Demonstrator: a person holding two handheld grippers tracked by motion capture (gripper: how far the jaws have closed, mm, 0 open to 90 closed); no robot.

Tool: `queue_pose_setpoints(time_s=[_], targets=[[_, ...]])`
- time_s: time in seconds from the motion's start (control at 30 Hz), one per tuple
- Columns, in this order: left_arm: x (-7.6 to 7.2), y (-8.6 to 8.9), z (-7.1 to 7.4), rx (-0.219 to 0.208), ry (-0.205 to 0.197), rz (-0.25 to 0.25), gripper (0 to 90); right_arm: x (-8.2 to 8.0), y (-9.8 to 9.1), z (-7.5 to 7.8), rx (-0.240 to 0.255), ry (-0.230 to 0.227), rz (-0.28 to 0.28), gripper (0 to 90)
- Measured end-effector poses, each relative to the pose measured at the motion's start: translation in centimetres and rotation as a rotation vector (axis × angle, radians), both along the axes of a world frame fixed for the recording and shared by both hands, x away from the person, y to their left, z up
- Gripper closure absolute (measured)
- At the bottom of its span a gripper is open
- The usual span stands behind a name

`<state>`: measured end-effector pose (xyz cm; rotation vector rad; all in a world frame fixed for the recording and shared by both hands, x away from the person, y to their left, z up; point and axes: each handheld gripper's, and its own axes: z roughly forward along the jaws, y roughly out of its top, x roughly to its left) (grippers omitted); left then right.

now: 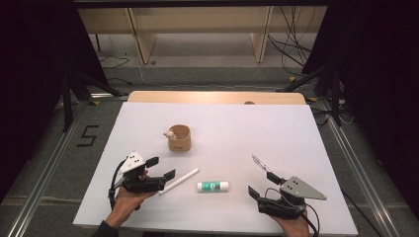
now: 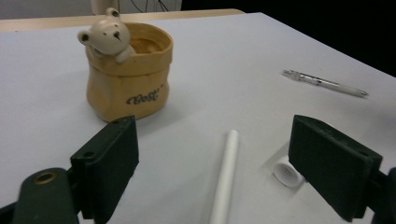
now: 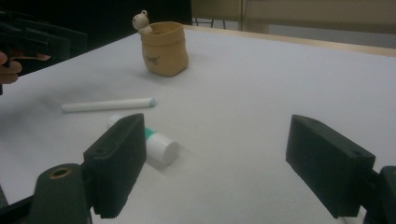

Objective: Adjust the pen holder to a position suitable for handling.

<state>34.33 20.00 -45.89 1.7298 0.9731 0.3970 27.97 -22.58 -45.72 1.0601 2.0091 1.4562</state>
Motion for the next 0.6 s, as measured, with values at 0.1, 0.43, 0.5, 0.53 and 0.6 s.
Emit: queue_pose_setpoints(time_s=[0.1,0.43,0.5,0.53,0.6], targets=[[0.9,0.4,0.3,-0.012,0.009,0.031,15.9,0.0,0.0,0.0,0.001,0.000,0.000,21.3],[3.4,1.3,0.7,-0.007,0.058,0.104,16.5,0.1,0.1,0.0,-0.002,0.003,0.002,21.7],[3.9,1.3,0.7,0.004,0.064,0.119,17.3,0.1,0.1,0.0,-0.001,0.003,0.002,21.8],[4.1,1.3,0.6,0.011,0.067,0.125,17.6,0.1,0.1,-0.1,-0.001,0.003,0.002,21.8],[4.7,1.3,0.6,0.025,0.066,0.135,18.6,0.1,0.1,-0.1,-0.002,0.002,0.001,21.9]])
